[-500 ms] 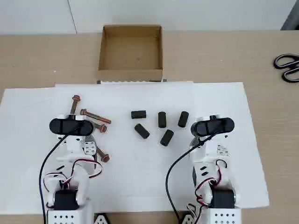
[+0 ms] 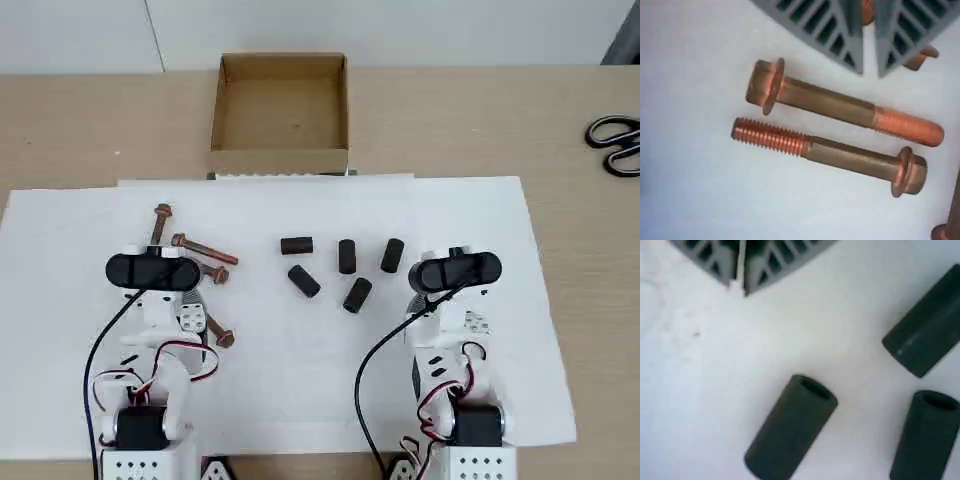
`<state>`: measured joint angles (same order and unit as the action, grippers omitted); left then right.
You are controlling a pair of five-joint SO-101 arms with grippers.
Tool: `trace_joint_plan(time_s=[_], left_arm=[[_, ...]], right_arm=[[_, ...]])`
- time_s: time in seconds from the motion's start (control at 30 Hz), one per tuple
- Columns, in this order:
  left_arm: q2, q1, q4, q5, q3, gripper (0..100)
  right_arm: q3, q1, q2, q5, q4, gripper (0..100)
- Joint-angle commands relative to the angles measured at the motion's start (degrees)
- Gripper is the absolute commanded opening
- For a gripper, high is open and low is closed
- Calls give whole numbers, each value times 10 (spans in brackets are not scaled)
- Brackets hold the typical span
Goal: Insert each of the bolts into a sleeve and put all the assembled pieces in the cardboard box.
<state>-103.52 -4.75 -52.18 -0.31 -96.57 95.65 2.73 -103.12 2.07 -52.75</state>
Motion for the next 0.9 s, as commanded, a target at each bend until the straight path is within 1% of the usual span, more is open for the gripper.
trace_joint_plan(time_s=[0.0, 0.27, 0.37, 0.47, 0.57, 0.63, 0.8, 0.87], left_arm=[[-6, -1, 11, -1, 2, 6], [-6, 2, 11, -1, 2, 6], [-6, 12, 13, -1, 2, 6], [-6, 17, 12, -1, 2, 6], [-6, 17, 11, -1, 2, 6], [-6, 18, 12, -1, 2, 6], [-6, 15, 11, 1, 7, 6], [-5, 6, -11, 1, 37, 6]], right_arm=[[9, 6, -8, 6, -1, 3], [9, 11, -8, 6, -1, 3], [9, 52, -8, 7, -2, 3], [9, 71, -8, 5, -1, 3], [9, 118, -8, 7, -1, 3], [9, 137, -8, 7, -1, 3], [8, 157, -8, 4, 14, 3], [-19, 141, -8, 5, 29, 3]])
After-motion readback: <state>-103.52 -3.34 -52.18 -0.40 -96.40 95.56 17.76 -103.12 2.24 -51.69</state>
